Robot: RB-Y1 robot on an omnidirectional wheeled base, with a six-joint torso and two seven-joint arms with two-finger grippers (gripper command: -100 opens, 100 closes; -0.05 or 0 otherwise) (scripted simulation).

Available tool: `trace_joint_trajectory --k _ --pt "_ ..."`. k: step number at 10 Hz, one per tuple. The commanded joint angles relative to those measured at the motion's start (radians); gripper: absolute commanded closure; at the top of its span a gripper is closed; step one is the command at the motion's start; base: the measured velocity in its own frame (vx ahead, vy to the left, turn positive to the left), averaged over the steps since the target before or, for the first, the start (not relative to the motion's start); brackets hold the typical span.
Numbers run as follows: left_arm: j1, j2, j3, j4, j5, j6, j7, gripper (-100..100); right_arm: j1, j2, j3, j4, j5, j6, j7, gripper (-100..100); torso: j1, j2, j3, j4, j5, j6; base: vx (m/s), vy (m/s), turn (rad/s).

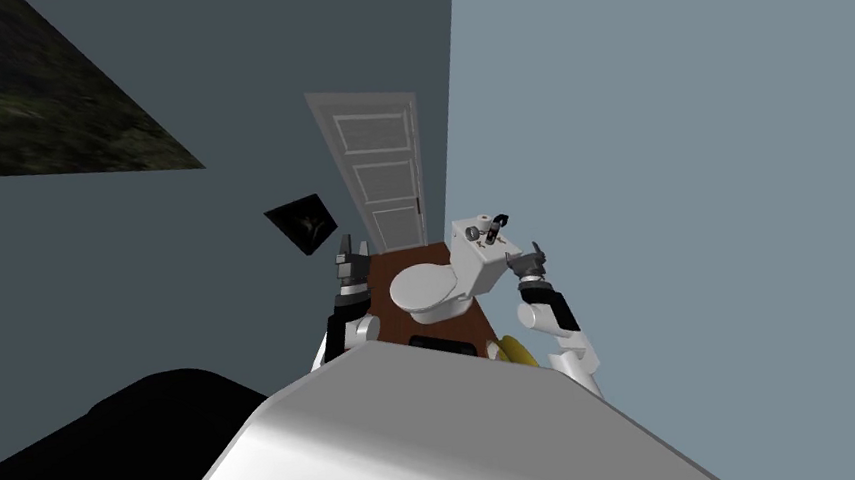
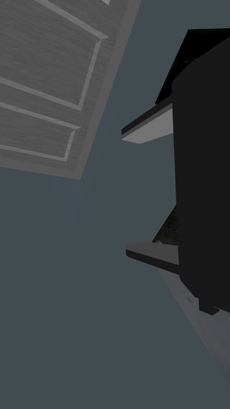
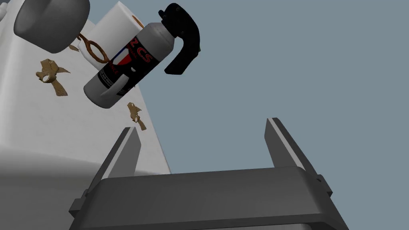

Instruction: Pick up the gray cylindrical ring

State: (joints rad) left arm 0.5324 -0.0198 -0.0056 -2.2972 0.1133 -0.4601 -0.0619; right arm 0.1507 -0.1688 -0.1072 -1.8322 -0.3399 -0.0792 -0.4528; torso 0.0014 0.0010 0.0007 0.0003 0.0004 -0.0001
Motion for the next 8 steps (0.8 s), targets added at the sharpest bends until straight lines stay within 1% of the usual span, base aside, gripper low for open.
trace_joint_trajectory --k 1,2,3,4,5,6,7,8 --pt "0.000 0.000 0.000 0.000 0.000 0.000 0.000 0 -0.034 0.005 -0.006 0.034 -0.032 0.050 -0.029 -100 0.000 0.000 0.000 0.000 0.000 0.000 -0.017 0.021 -0.079" --pt "0.000 0.000 0.000 0.000 0.000 0.000 0.000 0 -0.065 0.005 -0.012 0.062 -0.062 0.081 -0.057 -100 0.000 0.000 0.000 0.000 0.000 0.000 -0.018 0.031 -0.122" --pt "0.000 0.000 0.000 0.000 0.000 0.000 0.000 0 -0.065 0.005 -0.012 0.065 -0.062 0.102 -0.057 -100 0.001 -0.001 0.000 0.000 0.000 0.000 -0.012 0.027 -0.029" --pt "0.000 0.000 0.000 0.000 0.000 0.000 0.000 0 -0.098 0.005 -0.018 0.096 -0.091 0.141 -0.084 -100 0.001 -0.001 0.000 0.000 0.000 0.000 -0.011 0.023 -0.062" --pt "0.000 0.000 0.000 0.000 0.000 0.000 0.000 0 -0.098 0.005 -0.018 0.096 -0.091 0.151 -0.084 -100 0.000 -0.001 -0.001 0.000 0.000 0.000 -0.007 0.017 -0.036" --pt "0.000 0.000 0.000 0.000 0.000 0.000 0.000 0 -0.132 0.006 -0.022 0.126 -0.119 0.187 -0.111 -100 0.000 -0.001 -0.001 0.000 0.000 0.000 0.003 0.017 -0.069" --pt "0.000 0.000 0.000 0.000 0.000 0.000 0.000 0 -0.132 0.006 -0.022 0.126 -0.119 0.200 -0.111 -100 0.000 -0.002 -0.001 0.000 0.000 0.000 0.005 0.017 -0.042" --pt "0.000 0.000 0.000 0.000 0.000 0.000 0.000 0 -0.167 0.008 -0.025 0.157 -0.146 0.232 -0.137 -100 0.000 -0.002 -0.001 0.000 0.000 0.000 0.008 0.018 -0.092"
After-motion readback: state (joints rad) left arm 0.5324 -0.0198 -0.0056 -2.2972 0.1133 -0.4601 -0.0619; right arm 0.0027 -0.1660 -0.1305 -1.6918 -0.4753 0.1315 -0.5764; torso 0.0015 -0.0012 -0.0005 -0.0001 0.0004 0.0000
